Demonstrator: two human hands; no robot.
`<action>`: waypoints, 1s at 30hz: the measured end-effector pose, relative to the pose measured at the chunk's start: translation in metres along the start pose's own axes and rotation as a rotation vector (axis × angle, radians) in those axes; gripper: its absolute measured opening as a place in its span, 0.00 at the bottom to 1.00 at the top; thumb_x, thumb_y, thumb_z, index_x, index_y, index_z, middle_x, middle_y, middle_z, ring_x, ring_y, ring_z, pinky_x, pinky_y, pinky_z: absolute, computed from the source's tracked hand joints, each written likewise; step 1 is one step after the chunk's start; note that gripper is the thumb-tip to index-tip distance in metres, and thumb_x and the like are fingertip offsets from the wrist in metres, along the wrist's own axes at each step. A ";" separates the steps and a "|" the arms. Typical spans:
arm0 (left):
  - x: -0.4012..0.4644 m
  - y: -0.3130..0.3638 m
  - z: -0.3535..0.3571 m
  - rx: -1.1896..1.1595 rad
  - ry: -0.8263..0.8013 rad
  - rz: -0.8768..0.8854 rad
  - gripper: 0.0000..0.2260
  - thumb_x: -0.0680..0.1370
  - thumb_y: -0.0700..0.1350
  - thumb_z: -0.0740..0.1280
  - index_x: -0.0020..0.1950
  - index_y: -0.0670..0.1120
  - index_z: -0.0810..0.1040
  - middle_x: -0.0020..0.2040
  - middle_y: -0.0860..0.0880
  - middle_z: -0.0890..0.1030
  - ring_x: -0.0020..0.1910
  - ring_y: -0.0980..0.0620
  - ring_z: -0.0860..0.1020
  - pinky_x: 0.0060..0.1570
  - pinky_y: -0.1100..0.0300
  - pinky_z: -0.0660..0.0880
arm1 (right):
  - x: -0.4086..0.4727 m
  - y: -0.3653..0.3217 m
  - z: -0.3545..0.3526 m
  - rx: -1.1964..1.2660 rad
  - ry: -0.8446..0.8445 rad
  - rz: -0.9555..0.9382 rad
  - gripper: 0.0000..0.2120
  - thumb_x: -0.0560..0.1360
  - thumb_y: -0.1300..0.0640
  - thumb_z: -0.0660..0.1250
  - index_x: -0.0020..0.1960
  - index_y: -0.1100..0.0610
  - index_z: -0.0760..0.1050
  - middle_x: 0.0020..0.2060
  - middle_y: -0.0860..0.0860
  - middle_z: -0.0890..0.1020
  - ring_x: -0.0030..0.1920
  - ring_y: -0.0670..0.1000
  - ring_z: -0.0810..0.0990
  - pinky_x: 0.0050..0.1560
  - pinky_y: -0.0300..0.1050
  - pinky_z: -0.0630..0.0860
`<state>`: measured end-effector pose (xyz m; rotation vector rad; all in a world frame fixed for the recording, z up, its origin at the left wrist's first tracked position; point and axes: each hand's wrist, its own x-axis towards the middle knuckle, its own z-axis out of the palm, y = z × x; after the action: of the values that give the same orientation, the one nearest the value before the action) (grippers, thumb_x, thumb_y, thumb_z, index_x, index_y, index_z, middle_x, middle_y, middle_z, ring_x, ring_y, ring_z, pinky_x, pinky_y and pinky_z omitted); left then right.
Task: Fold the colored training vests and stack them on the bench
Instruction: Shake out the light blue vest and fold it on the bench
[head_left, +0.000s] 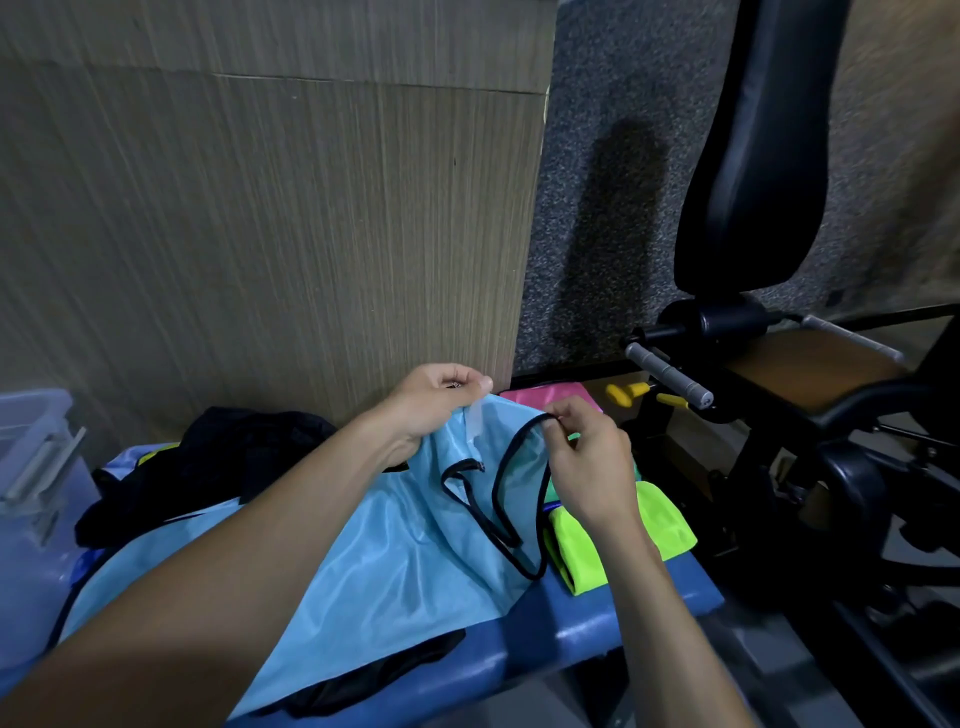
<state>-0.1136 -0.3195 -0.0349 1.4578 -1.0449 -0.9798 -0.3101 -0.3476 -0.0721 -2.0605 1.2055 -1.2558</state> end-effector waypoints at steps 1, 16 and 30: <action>-0.001 0.000 0.001 0.005 0.001 0.034 0.03 0.78 0.44 0.74 0.49 0.46 0.84 0.44 0.51 0.84 0.45 0.54 0.81 0.50 0.60 0.78 | 0.001 0.001 0.001 0.034 -0.018 0.036 0.05 0.79 0.61 0.65 0.47 0.55 0.79 0.39 0.45 0.82 0.40 0.49 0.77 0.41 0.47 0.69; -0.010 -0.016 0.004 0.343 -0.378 -0.149 0.26 0.74 0.59 0.74 0.52 0.35 0.80 0.47 0.47 0.82 0.49 0.51 0.79 0.57 0.53 0.73 | -0.002 -0.004 -0.001 0.381 -0.097 0.121 0.12 0.76 0.69 0.64 0.45 0.55 0.79 0.38 0.46 0.84 0.33 0.39 0.77 0.40 0.39 0.71; -0.005 -0.016 0.015 0.239 -0.121 0.122 0.04 0.78 0.47 0.74 0.45 0.48 0.83 0.46 0.52 0.84 0.49 0.56 0.80 0.55 0.62 0.73 | -0.003 0.001 0.001 0.163 -0.063 0.180 0.10 0.76 0.58 0.68 0.36 0.55 0.76 0.24 0.41 0.75 0.28 0.43 0.71 0.34 0.42 0.67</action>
<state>-0.1279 -0.3181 -0.0524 1.5209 -1.3612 -0.8878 -0.3104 -0.3457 -0.0751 -1.8190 1.1892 -1.1559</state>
